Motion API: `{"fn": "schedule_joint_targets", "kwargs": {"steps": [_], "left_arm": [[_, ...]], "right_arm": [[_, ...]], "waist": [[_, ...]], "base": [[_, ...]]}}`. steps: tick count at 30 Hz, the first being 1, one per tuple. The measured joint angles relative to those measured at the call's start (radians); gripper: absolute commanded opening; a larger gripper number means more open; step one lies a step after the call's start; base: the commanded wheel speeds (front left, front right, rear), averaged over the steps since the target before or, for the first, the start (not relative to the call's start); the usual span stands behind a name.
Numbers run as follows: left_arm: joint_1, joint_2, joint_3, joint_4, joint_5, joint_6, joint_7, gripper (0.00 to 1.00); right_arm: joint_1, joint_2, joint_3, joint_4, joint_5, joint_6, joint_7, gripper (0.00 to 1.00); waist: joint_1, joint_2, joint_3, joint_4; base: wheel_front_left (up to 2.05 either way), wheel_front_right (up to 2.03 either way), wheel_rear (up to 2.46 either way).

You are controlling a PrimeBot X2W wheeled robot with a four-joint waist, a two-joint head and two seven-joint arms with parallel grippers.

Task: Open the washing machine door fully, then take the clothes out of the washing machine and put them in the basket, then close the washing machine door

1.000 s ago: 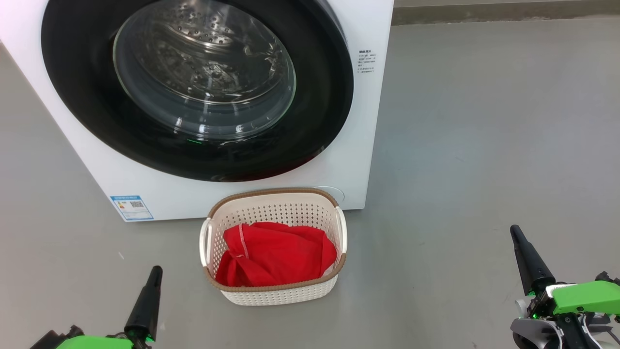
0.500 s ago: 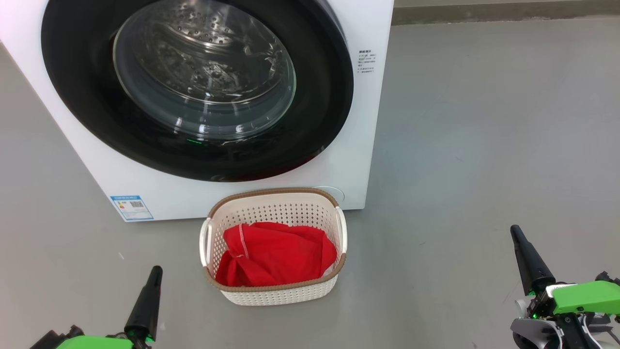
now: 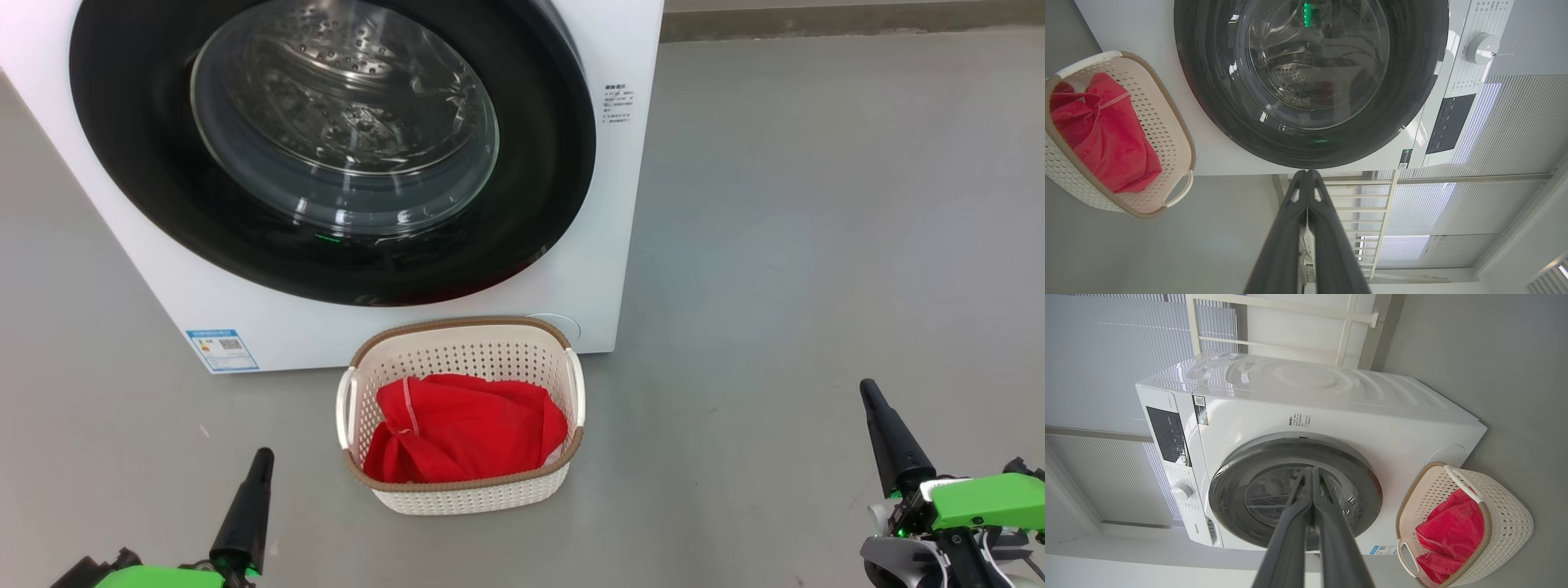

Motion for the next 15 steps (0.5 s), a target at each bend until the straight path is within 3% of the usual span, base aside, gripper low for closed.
{"fn": "schedule_joint_targets", "kwargs": {"steps": [15], "left_arm": [[0.000, 0.000, 0.000, 0.000, 0.000, 0.000, 0.000, 0.00]], "right_arm": [[0.000, 0.001, -0.001, 0.000, -0.001, 0.000, 0.002, 0.00]], "waist": [[0.0000, 0.0000, 0.000, 0.000]], "base": [[0.00, 0.00, 0.00]]}}
